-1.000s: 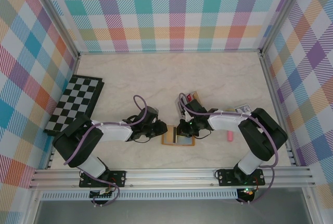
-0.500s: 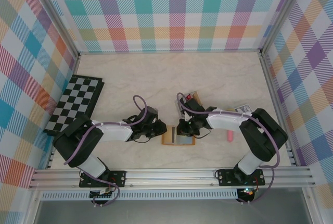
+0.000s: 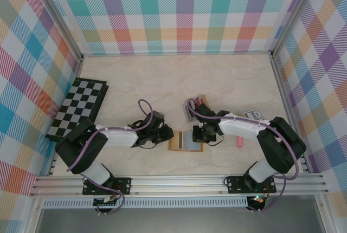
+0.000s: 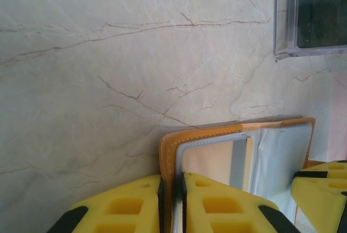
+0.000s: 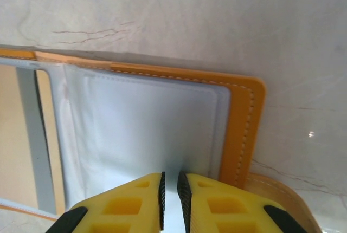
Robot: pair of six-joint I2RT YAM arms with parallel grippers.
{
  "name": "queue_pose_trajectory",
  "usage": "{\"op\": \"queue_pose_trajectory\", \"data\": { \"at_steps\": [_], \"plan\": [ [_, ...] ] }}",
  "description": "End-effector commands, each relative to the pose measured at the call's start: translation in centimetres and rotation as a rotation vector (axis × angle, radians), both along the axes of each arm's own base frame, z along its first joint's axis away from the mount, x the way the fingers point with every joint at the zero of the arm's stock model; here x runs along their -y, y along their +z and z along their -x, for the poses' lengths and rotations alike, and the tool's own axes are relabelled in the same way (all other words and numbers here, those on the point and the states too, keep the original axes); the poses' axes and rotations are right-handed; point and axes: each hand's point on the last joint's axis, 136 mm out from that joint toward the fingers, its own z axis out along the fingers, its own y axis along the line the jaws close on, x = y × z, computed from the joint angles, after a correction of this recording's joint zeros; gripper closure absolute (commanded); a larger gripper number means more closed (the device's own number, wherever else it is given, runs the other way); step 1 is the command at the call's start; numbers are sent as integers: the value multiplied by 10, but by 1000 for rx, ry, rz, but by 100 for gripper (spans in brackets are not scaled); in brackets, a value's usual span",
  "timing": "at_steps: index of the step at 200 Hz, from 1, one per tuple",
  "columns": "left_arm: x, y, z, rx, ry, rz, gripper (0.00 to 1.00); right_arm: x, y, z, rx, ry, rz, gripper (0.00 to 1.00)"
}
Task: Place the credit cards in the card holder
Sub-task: Move the card holder to the bottom-center of the table.
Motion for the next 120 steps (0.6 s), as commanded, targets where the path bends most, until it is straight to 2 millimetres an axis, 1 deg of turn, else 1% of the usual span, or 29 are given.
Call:
{"op": "queue_pose_trajectory", "data": {
  "at_steps": [1, 26, 39, 54, 65, 77, 94, 105, 120],
  "plan": [
    [-36, -52, 32, -124, 9, -193, 84, 46, -16, 15, -62, -11, 212, 81],
    [-35, -46, 30, -109, 0, -192, 84, 57, -18, 17, -76, -14, 272, 81],
    [-35, -44, 29, -103, 1, -198, 84, 57, -15, 15, -69, -14, 275, 81],
    [-32, -41, 27, -96, -9, -190, 83, 50, -5, 9, -55, -3, 251, 81],
    [-27, -35, 25, -87, -19, -167, 81, 40, 8, 4, -33, 5, 207, 80],
    [-23, -27, 23, -76, -24, -148, 78, 27, 26, -2, -1, 20, 135, 74],
    [-19, -12, 18, -49, -27, -139, 75, 12, 51, -10, 57, 39, 46, 70],
    [-20, -2, 14, -27, -25, -145, 73, 9, 67, -14, 92, 47, 22, 69],
    [-21, 13, 8, 1, -16, -155, 69, 10, 90, -25, 155, 38, 6, 65]
  ]
}}
